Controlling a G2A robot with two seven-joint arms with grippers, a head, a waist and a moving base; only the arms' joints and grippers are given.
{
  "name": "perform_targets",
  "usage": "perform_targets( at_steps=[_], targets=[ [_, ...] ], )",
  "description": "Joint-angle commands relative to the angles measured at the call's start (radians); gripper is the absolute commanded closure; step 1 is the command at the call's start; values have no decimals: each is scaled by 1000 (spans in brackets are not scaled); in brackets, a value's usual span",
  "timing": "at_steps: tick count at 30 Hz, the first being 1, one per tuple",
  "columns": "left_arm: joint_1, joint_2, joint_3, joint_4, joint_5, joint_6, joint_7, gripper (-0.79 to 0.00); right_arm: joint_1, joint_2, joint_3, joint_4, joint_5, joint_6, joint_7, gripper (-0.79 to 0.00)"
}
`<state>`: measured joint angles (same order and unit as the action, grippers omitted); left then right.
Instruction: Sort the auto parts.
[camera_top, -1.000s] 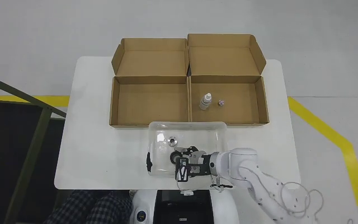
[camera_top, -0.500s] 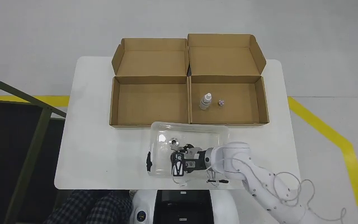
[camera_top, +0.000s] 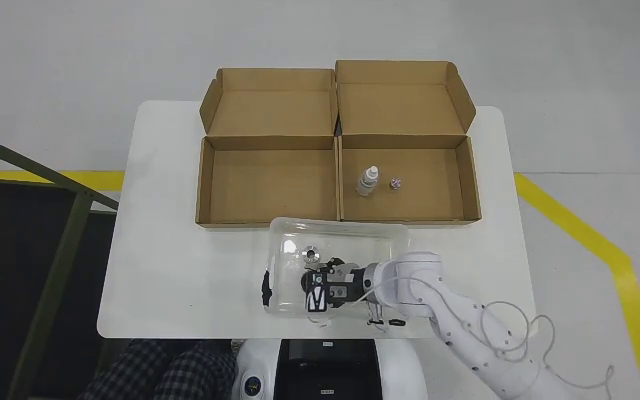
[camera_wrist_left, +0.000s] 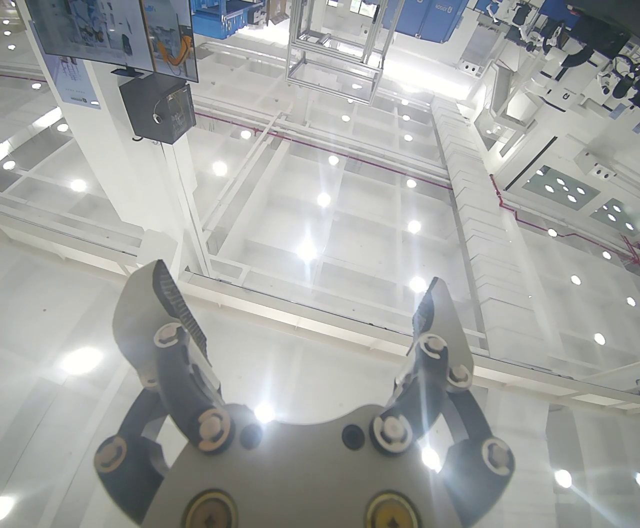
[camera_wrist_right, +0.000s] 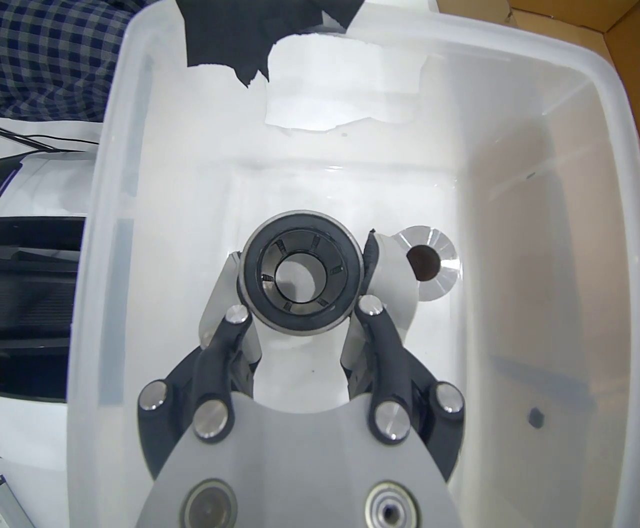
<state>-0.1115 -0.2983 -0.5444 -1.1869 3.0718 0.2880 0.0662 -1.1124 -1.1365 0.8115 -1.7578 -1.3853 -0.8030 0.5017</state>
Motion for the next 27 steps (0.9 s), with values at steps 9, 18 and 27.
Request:
perform_targets(
  at_steps=[9,18,27],
  targets=[
    [0,0,0,0,0,0,0,-785,-18,13,43,-50,40,-34,-15,0],
    [0,0,0,0,0,0,0,-785,-42,32,125,-103,118,-63,-31,0],
    [0,0,0,0,0,0,0,-785,-64,54,242,-185,216,-78,-46,0]
  ],
)
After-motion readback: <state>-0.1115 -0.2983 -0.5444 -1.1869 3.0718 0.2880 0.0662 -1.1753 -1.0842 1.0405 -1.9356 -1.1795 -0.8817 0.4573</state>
